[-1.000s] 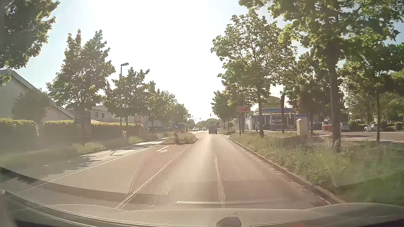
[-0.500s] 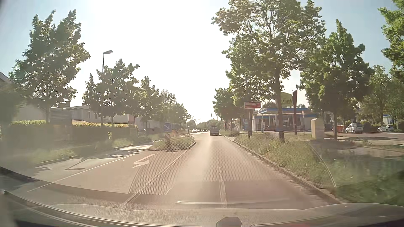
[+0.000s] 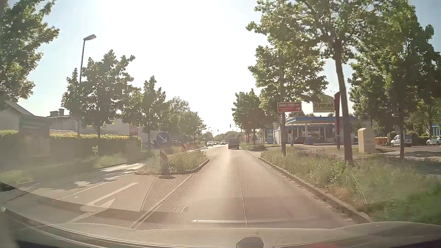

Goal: Follow the waypoints while adhering to traffic rules and regulations

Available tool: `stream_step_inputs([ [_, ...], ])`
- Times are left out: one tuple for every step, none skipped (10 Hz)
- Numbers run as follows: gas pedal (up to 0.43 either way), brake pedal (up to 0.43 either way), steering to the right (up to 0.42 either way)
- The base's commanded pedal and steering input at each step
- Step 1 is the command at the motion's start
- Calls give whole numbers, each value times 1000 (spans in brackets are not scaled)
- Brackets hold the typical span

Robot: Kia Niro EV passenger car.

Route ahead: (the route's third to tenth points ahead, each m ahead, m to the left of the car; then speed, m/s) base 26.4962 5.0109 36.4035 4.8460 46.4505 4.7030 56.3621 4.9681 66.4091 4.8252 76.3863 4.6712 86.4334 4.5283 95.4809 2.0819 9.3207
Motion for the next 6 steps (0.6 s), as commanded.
stream_step_inputs([
  [59,0,1],
  [59,0,3],
  [59,0,4],
  [59,0,4],
  [59,0,4],
  [59,0,4],
])
